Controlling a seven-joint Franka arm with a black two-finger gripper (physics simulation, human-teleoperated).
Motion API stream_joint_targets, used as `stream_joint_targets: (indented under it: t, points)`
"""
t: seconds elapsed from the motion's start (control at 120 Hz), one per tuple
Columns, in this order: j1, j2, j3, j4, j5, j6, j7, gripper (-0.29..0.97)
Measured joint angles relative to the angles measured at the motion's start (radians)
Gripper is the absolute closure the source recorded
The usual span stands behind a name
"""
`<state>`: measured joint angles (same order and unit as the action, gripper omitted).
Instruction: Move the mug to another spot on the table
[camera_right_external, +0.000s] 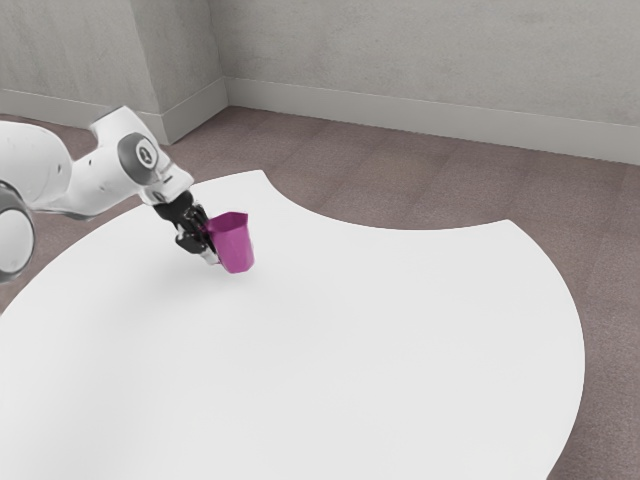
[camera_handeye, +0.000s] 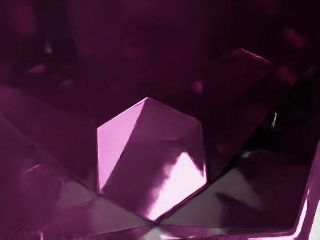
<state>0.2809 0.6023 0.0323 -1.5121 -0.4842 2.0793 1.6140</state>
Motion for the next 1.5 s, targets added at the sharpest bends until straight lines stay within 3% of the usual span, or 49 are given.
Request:
stream_joint_targets:
  t: [0.092,0.4,0.717,1.05,1.25,1.367,1.5]
  points:
    - [-0.009,-0.045,-0.016,-0.074,-0.02,-0.015,0.045,0.61]
    - [-0.07,-0.092,-0.028,-0.17,-0.028,-0.031,0.196,0.63]
    - [-0.127,-0.146,-0.029,-0.3,-0.004,0.08,0.308,0.64]
    - [-0.146,-0.099,-0.031,-0.301,-0.125,0.119,0.382,0.64]
    - [-0.148,-0.079,-0.031,-0.301,-0.153,0.124,0.415,0.66]
    - [-0.147,-0.076,-0.031,-0.301,-0.154,0.122,0.427,0.55]
    - [-0.147,-0.075,-0.031,-0.301,-0.154,0.119,0.437,0.31]
